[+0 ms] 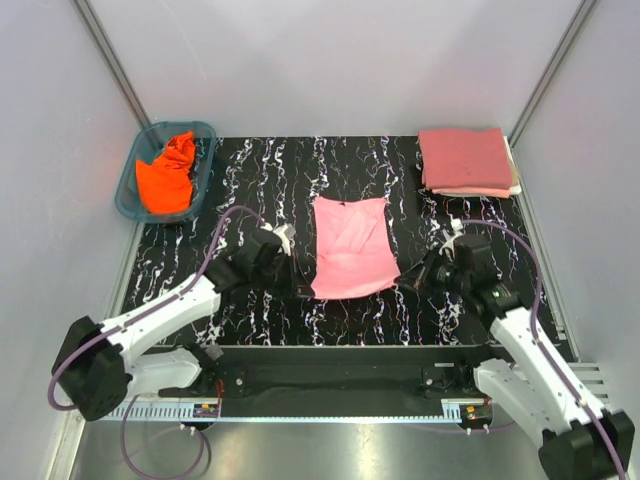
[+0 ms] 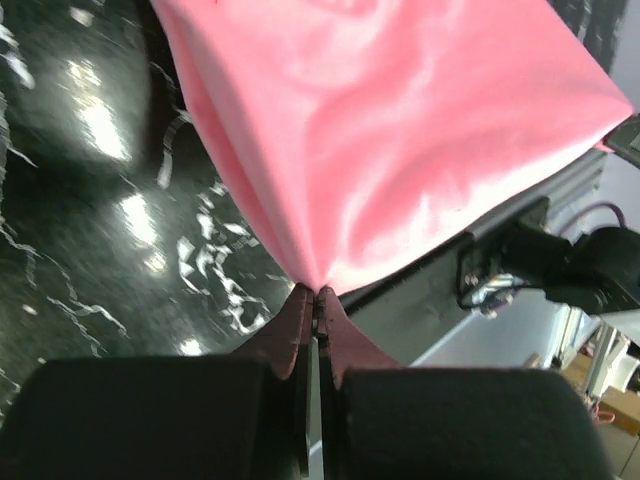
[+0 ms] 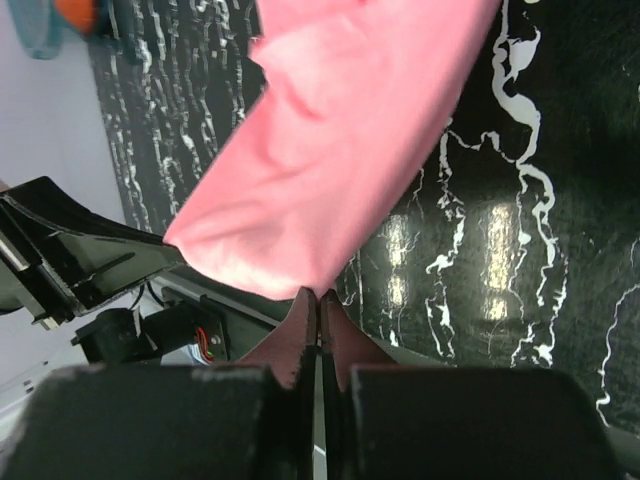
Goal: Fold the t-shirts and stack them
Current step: Fold the tshirt
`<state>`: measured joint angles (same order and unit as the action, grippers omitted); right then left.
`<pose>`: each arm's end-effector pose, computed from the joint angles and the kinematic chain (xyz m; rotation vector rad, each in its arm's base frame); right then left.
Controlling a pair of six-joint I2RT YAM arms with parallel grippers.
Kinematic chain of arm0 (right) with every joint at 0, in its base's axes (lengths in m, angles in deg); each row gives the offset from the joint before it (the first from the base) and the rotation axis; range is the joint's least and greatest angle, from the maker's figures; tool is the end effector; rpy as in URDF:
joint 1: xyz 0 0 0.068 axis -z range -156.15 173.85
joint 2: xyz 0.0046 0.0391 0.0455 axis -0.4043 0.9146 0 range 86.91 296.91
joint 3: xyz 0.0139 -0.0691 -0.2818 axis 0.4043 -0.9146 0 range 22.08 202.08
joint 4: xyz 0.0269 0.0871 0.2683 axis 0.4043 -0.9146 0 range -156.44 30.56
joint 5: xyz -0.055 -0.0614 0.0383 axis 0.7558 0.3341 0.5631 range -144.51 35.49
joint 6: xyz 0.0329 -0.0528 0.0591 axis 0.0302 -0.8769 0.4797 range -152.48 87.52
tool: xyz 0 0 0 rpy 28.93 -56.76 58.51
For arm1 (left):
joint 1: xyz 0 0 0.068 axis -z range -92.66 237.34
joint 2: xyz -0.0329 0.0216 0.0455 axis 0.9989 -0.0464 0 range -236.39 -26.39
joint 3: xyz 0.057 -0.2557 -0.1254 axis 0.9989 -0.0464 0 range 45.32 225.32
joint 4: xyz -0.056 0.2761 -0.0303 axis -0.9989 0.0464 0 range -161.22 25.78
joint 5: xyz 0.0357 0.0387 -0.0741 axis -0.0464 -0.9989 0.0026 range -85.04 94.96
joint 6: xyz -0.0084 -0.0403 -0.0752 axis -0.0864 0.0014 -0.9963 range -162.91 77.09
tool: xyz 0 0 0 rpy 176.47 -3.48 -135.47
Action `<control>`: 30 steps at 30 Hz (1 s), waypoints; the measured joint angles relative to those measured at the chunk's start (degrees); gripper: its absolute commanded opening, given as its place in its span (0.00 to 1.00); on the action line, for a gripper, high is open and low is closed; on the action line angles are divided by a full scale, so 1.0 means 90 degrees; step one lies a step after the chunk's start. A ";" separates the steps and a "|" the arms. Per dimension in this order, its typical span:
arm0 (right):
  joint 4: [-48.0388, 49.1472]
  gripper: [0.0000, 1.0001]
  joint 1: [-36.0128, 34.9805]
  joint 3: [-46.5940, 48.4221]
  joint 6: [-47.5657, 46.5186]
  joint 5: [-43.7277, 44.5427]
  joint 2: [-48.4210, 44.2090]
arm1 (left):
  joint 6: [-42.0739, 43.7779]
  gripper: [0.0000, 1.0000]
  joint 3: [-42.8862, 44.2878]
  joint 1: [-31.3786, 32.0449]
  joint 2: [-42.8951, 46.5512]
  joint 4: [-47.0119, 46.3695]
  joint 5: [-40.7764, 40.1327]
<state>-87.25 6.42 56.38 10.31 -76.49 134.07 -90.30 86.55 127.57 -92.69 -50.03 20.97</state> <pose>0.1941 0.0906 0.2253 0.3190 2.3955 0.9590 0.1976 -0.1945 0.2066 -0.0158 2.6056 -0.9870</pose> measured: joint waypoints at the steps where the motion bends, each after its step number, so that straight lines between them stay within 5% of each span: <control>1: -0.0138 0.00 -0.0005 0.0000 0.0019 0.0012 -0.0260 | -0.0039 0.00 0.0029 0.0097 0.0117 0.0095 -0.0027; 10: -0.0753 0.00 -0.0017 0.0151 -0.0034 0.0306 -0.0153 | 0.0012 0.00 0.0724 0.0316 0.0170 0.0950 -0.0617; 17: -0.0886 0.00 -0.0015 0.0777 -0.0301 0.0852 0.0886 | 0.0549 0.00 0.2242 -0.0148 -0.1110 0.1156 -0.0699; 30: -0.0719 0.00 0.0449 0.3657 -0.1258 0.1039 0.3844 | 0.1413 0.00 0.5527 -0.1338 -0.3951 0.1491 -0.0355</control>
<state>-93.72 10.46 89.30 -1.02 -67.13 168.67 -77.58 136.30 115.52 -128.25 -36.61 17.78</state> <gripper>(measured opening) 0.013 0.015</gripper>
